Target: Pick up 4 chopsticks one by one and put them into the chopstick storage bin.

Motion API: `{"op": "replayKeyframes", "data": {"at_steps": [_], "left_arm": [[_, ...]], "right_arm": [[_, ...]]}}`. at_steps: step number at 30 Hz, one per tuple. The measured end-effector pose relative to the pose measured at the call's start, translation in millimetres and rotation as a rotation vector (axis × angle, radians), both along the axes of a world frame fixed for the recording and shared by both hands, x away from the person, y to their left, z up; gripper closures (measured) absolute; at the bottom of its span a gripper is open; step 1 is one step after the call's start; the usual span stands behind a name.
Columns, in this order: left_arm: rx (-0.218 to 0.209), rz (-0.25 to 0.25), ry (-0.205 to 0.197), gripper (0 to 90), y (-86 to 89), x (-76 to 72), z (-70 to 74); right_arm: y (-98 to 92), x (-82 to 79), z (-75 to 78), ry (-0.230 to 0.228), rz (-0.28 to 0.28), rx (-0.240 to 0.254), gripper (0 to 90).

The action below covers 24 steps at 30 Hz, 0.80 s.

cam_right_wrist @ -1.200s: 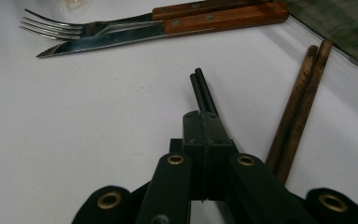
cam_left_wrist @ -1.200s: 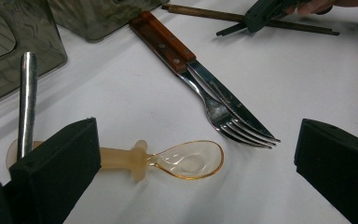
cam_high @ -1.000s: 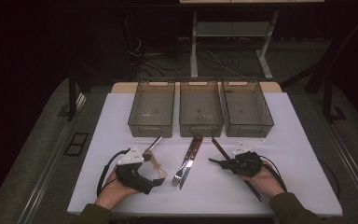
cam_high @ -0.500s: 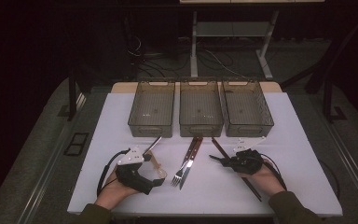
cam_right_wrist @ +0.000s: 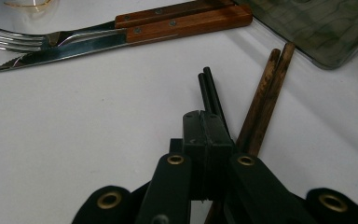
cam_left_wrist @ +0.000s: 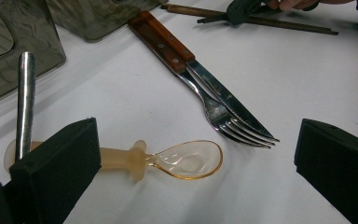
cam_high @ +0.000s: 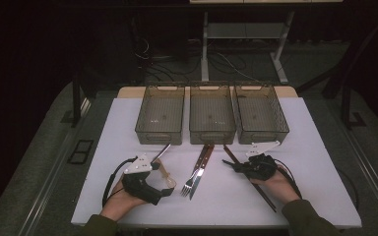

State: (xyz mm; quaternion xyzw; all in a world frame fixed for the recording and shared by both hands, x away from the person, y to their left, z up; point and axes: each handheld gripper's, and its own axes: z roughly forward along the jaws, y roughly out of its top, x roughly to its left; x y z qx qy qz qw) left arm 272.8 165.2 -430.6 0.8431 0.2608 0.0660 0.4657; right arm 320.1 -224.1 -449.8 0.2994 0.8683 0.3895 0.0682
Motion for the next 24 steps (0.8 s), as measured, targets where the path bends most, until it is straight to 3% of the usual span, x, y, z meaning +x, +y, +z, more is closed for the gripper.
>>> {"op": "replayKeyframes", "data": {"at_steps": [24], "left_arm": [[-0.002,-0.005,0.002,0.0,0.0,0.1,-0.6]], "right_arm": [[1.4,18.3,-1.1,-0.004,-0.025,0.021,89.8]]}}
